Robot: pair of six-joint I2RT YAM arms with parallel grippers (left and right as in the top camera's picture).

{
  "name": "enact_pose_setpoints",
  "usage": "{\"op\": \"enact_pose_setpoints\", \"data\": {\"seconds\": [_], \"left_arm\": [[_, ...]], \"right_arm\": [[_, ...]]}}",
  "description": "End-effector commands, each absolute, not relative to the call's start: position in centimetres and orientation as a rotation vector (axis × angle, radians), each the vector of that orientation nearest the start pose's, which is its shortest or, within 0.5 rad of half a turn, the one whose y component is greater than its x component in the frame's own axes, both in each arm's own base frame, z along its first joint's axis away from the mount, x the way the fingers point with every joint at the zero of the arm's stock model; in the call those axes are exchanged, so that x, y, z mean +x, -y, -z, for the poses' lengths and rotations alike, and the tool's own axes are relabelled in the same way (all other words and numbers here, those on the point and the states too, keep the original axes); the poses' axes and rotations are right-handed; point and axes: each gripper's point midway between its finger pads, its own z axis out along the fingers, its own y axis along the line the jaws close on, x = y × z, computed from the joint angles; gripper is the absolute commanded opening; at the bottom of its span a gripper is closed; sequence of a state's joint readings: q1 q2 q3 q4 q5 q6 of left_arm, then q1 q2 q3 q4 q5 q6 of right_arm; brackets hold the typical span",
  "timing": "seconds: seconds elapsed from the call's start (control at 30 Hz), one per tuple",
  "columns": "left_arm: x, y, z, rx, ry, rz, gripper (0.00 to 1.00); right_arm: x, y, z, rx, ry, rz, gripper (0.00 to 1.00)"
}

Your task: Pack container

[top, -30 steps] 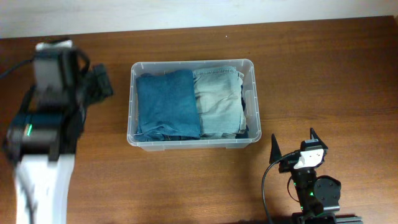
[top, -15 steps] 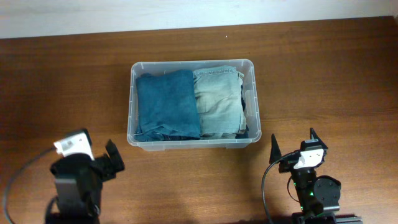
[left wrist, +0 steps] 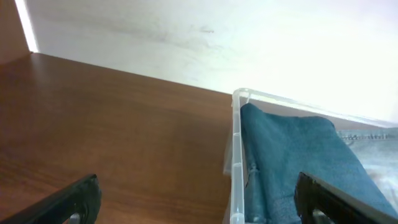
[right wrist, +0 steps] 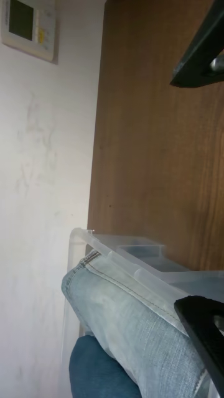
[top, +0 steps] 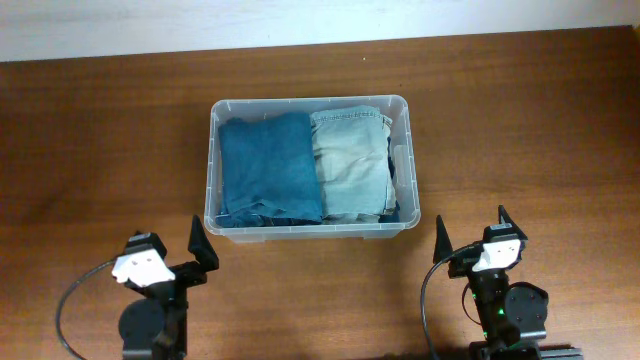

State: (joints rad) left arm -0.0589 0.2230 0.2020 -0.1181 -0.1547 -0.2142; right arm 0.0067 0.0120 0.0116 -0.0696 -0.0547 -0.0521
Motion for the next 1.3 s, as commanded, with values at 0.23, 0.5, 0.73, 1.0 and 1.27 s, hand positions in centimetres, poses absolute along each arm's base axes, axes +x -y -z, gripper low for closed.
{"op": "enact_pose_setpoints", "data": {"seconds": [0.23,0.5,0.73,1.0,1.27], "left_arm": [[24.5,-1.2,-17.1,-0.231,-1.652,0.087,0.99],[24.3,-1.7,-16.4,-0.246,-1.632,0.074,0.99],[24.3,-1.3,-15.8,-0.166,-1.667,0.034,0.99],[24.3,-1.0,-15.6,-0.026,-1.681,-0.053,0.99],[24.3,-1.1,-15.6,-0.027,-1.681,-0.054,0.99]], "right_arm": [[24.6,-1.1,-15.8,-0.086,-1.637,-0.021,0.98],[24.6,-1.1,-15.8,-0.086,-1.637,-0.021,0.98],[24.6,-1.1,-15.8,-0.086,-1.637,-0.021,0.98],[24.6,-1.1,-15.8,-0.086,-1.637,-0.021,0.98],[24.6,-1.1,-15.8,-0.086,-1.637,-0.021,0.98]]}}
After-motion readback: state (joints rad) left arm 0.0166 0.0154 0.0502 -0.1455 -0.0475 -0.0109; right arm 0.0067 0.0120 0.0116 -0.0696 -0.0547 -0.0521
